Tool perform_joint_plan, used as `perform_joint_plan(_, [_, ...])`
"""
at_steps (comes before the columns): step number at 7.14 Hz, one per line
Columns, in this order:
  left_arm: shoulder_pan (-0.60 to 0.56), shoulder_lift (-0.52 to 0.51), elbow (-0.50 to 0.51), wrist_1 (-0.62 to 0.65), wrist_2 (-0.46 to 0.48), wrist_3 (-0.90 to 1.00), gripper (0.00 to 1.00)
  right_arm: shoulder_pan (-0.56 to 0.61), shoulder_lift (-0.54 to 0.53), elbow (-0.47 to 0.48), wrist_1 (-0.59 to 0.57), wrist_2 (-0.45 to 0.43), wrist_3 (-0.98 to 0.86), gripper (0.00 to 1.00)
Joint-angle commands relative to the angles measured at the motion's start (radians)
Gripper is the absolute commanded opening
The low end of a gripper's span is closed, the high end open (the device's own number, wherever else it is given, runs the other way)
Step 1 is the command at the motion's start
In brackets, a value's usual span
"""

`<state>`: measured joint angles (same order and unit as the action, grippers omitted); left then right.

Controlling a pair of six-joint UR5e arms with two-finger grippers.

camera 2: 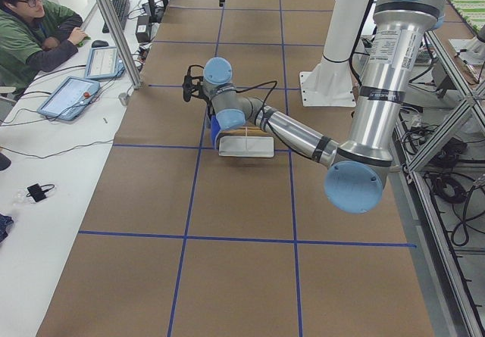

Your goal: Hang towel on rack

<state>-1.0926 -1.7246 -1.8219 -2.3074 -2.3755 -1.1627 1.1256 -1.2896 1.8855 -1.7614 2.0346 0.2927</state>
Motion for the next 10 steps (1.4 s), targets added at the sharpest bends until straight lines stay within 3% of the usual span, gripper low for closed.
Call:
perform_joint_plan(1, [-0.004, -0.054, -0.01, 0.006, 0.011, -0.188, 0.0, 0.089, -0.066, -0.002, 0.0, 0.044, -0.148, 1.0])
perform_joint_plan(3, [0.047, -0.217, 0.026, 0.023, 0.12, -0.414, 0.0, 0.105, -0.082, -0.009, -0.001, 0.061, -0.15, 1.0])
perform_joint_plan(5, [0.169, -0.239, -0.04, 0.022, 0.215, -0.538, 0.0, 0.189, -0.193, -0.009, 0.0, 0.111, -0.301, 1.0])
perform_joint_plan(6, [0.186, -0.23, -0.077, 0.022, 0.205, -0.54, 0.0, 0.233, -0.259, -0.008, 0.0, 0.143, -0.313, 1.0])
perform_joint_plan(8, [0.203, -0.098, -0.161, 0.017, 0.145, -0.532, 0.0, 0.29, -0.362, -0.009, 0.013, 0.15, -0.316, 1.0])
perform_joint_plan(10, [0.169, -0.002, -0.151, 0.016, 0.113, -0.383, 0.0, 0.301, -0.376, -0.014, 0.031, 0.15, -0.314, 1.0])
